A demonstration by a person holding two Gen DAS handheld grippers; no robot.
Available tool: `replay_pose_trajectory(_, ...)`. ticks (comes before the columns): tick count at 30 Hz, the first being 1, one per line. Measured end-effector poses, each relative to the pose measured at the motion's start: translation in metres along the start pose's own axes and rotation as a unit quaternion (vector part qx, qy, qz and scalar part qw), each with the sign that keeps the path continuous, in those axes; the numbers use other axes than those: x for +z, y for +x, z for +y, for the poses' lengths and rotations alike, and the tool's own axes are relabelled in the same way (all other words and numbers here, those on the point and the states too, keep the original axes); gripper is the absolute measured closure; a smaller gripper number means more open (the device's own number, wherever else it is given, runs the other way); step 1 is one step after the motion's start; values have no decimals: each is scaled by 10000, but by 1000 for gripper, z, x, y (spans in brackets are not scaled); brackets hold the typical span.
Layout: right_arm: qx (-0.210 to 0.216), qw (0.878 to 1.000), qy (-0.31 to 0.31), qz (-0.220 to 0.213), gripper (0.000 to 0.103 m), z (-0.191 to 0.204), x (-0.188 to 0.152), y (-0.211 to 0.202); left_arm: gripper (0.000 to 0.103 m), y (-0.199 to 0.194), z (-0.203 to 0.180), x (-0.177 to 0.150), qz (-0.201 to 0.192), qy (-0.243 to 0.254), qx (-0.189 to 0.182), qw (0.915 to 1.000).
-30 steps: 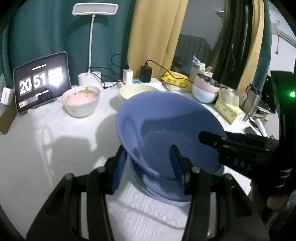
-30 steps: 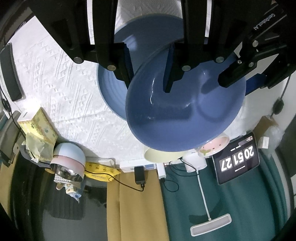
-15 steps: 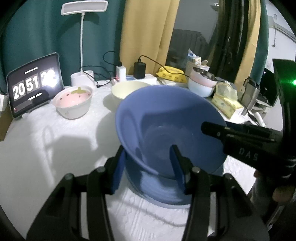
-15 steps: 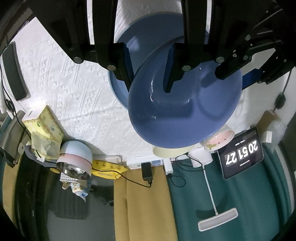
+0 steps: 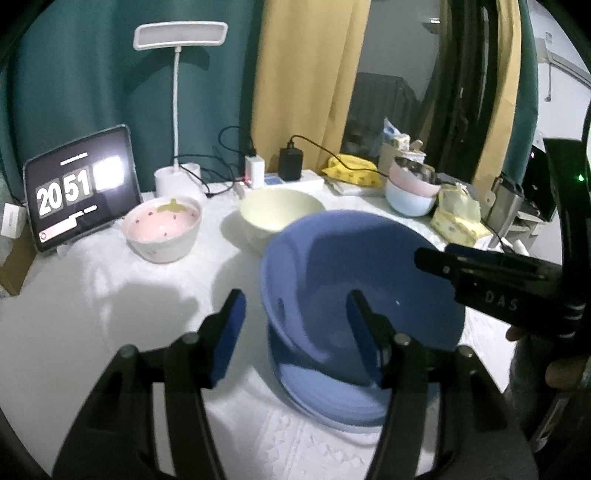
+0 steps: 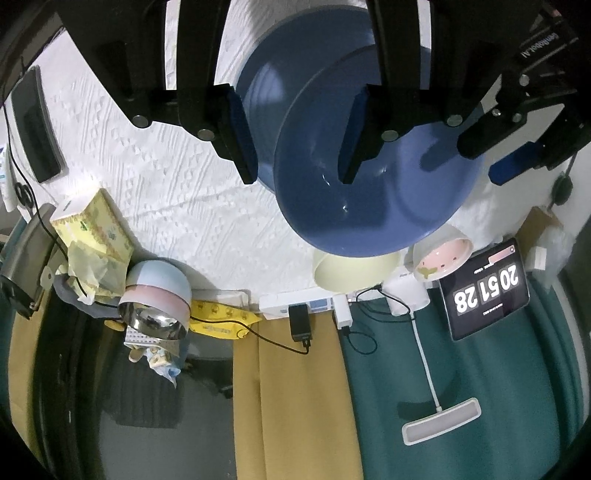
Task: Organize plates and bowls
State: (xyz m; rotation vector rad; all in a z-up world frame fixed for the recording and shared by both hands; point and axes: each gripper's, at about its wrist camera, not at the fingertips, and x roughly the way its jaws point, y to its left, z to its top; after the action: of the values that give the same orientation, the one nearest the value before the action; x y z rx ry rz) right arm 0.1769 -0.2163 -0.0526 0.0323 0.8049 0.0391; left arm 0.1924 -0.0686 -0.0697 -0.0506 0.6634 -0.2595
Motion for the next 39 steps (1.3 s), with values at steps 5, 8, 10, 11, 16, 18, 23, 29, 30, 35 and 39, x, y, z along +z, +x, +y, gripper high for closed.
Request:
replay_pose_trajectory(5,13,10000,-12,-44,55,0,8,1,44,0,6,9,-76,-68,71,9999)
replay_pose_trajectory(8,30,10000,-19,-65,55,-1,14,3,44,1,8,15,-127,-82,94,9998)
replay_pose_trajectory(10,41,9999,-54,-107,55,0,18,4,44,2,10,19,-154,-106,109,9998)
replay_pose_trajectory(11,49,9999,-62,-111,55,0,20,4,44,3,11,21,-162,-118,113,9997)
replay_pose_trajectory(16,83,9998,-94,-134,55,-1,28,8,44,8,13,30,-186,-112,146,9997)
replay_pose_trajectory(18,92,9998,-100,-138,55,-2,32,11,44,10,13,34,-207,-99,152,9996)
replay_pose_trajectory(23,158,9998,-57,-135,55,-4,43,16,44,17,15,45,-144,-180,120,9997)
replay_pose_trajectory(29,250,9995,-145,-145,55,1,58,24,44,27,18,60,-125,-256,60,9996)
replay_pose_trajectory(30,256,9994,-151,-146,55,1,60,25,44,29,19,62,-111,-260,61,9996)
replay_pose_trajectory(35,331,9992,-184,-131,55,2,76,35,44,40,27,75,-20,-300,65,9995)
replay_pose_trajectory(39,362,9991,-174,-117,55,5,88,44,44,49,35,85,55,-414,53,9991)
